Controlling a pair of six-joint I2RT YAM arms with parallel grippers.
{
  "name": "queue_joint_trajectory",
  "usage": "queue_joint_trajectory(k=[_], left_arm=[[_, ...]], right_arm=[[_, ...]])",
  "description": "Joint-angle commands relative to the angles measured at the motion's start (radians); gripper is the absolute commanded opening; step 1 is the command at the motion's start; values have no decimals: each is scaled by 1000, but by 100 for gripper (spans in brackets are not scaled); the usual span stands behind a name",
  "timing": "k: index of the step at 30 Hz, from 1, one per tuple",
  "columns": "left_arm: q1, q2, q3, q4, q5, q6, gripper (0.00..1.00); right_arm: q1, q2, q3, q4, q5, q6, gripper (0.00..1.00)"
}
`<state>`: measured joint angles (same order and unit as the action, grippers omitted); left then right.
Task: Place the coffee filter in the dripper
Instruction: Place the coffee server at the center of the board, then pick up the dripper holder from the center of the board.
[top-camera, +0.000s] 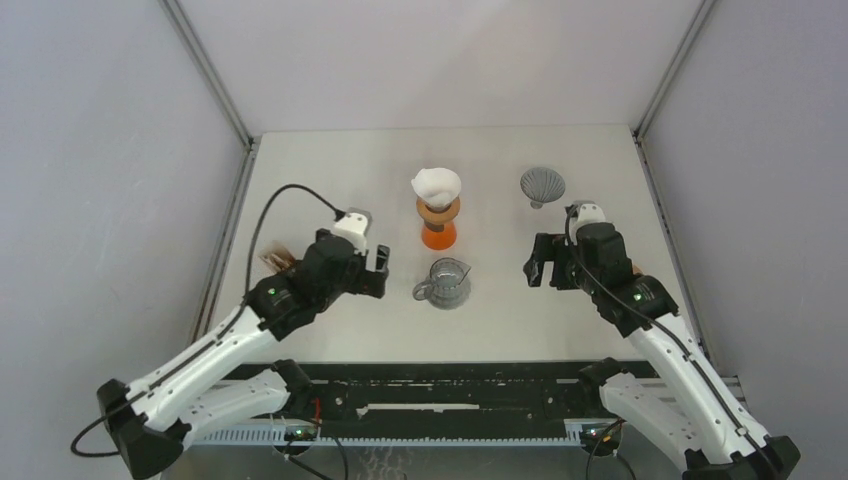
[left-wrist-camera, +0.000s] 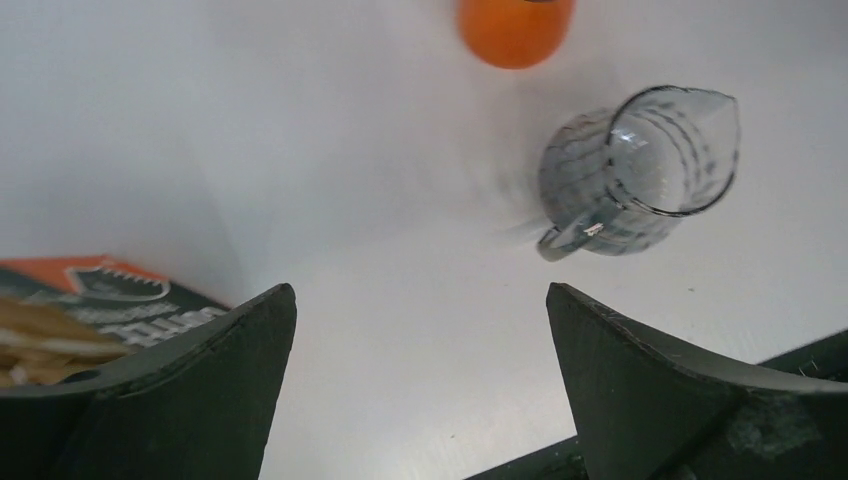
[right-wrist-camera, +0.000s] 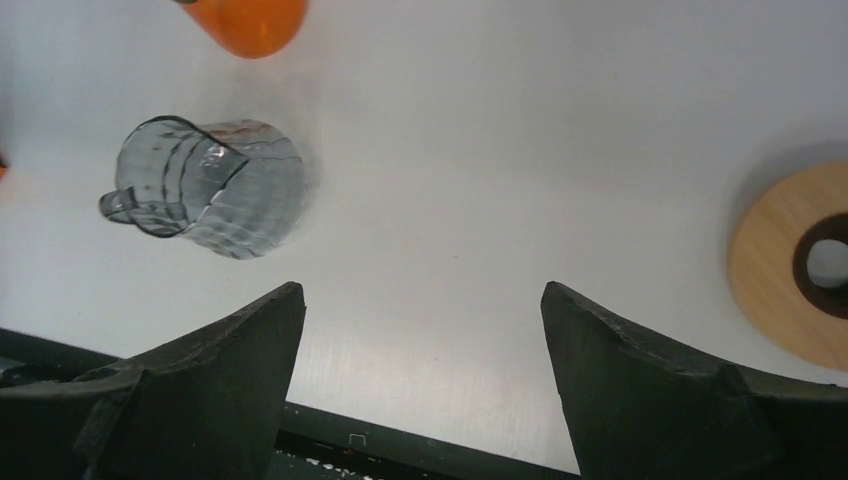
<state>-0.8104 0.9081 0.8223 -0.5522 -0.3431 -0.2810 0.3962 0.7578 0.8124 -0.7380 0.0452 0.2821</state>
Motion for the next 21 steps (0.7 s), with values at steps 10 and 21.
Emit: queue_joint_trajectory(k=[10, 21], left_arm=[[215, -274, 30, -163, -112, 63, 100], [269, -376, -58, -88, -51, 77, 100]], right_arm=[[-191, 7, 8, 9, 119, 58, 100], [-586, 84, -40, -15, -40, 205, 100]])
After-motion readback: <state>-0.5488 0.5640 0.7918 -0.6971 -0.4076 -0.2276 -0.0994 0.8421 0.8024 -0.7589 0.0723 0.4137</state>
